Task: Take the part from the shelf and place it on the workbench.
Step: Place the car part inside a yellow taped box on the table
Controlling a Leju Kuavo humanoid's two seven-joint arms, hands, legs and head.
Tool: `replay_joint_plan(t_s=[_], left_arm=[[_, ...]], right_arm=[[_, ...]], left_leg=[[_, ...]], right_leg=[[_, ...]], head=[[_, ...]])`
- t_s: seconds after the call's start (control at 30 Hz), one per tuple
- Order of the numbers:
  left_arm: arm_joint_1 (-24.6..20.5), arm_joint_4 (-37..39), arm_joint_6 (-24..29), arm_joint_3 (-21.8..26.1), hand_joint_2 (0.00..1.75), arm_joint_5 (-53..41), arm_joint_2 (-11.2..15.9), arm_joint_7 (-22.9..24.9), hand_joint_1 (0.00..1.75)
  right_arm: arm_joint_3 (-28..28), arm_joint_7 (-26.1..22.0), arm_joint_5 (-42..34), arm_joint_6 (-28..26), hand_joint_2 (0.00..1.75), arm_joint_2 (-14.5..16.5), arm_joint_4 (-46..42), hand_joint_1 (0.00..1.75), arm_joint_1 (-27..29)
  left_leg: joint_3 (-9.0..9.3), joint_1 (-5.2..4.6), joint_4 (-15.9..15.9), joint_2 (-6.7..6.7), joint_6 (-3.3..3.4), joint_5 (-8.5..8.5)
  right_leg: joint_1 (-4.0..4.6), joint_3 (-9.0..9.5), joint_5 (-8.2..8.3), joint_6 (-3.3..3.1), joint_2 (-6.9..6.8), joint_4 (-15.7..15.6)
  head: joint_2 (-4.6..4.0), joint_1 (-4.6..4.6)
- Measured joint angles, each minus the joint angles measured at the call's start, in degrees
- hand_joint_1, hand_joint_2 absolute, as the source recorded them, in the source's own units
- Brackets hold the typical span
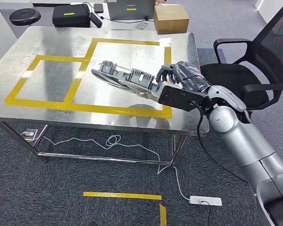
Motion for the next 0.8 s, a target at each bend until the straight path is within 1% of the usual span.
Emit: replay_joint_plan(t_s=[0.1, 0.17, 0.3, 0.37, 0.43, 0.6, 0.8], left_arm=[[1.3, -0.9, -0.4, 0.0, 0.00, -0.5, -1.6, -0.4, 0.00], [1.9, -2.2, -1.6, 0.0, 0.00, -0.4, -2.5, -0.1, 0.00], [3.2, -8.5, -5.8, 0.0, 0.00, -0.4, -5.3, 1.4, 0.00], [3.8, -12.0, -7.0, -0.1, 0.00, -0.5, -6.9, 1.8, 0.00], [4.5, -14.9, -8.0, -0.2, 0.00, -0.5, -8.0, 1.9, 0.00], [6.4, -19.5, -9.4, -0.2, 0.00, -0.9, -8.8, 1.8, 0.00], [6.3, -20.3, -8.0, -0.2, 0.00, -1.6, -8.8, 1.8, 0.00]], right_arm=[[-0.6, 0.0, -0.1, -0.4, 1.75, -0.6, 0.0, 1.75, 0.5], [-0.8, 0.0, -0.2, -0.4, 1.75, -0.9, 0.0, 1.75, 0.7], [-0.8, 0.4, -0.2, -0.3, 1.75, -1.1, -0.1, 1.75, 1.2], [-0.9, 0.6, -0.3, -0.3, 1.75, -1.1, -0.2, 1.75, 1.4], [-1.0, 0.6, -0.5, -0.3, 1.75, -1.3, -0.3, 1.75, 1.7], [-1.3, 0.4, -0.7, -0.2, 1.75, -1.7, -0.6, 1.75, 1.8], [-1.2, 0.2, -0.7, 0.0, 1.75, -1.8, -0.6, 1.75, 1.8]], left_leg=[[-0.01, 0.00, 0.0, 0.01, 0.00, 0.00], [-0.02, -0.01, 0.0, 0.02, 0.00, 0.00], [-0.01, 0.00, 0.0, 0.02, 0.00, 0.00], [-0.01, 0.01, 0.0, 0.02, 0.00, 0.00], [-0.01, 0.01, 0.0, 0.02, 0.00, 0.00], [-0.01, 0.01, 0.0, 0.02, 0.00, 0.00], [-0.01, 0.01, 0.0, 0.03, 0.00, 0.00]], right_leg=[[-0.01, -0.01, 0.00, 0.00, 0.02, 0.0], [-0.01, -0.02, 0.01, 0.00, 0.03, 0.0], [0.00, -0.03, 0.01, -0.01, 0.03, 0.0], [0.00, -0.03, 0.01, -0.01, 0.03, 0.0], [0.01, -0.03, 0.01, -0.01, 0.03, 0.0], [0.01, -0.05, 0.01, -0.01, 0.02, 0.0], [0.00, -0.04, 0.01, -0.01, 0.03, 0.0]], head=[[0.00, 0.01], [0.00, 0.00], [0.00, -0.02], [0.00, -0.01], [0.00, 0.00], [0.00, -0.02], [0.00, -0.01]])
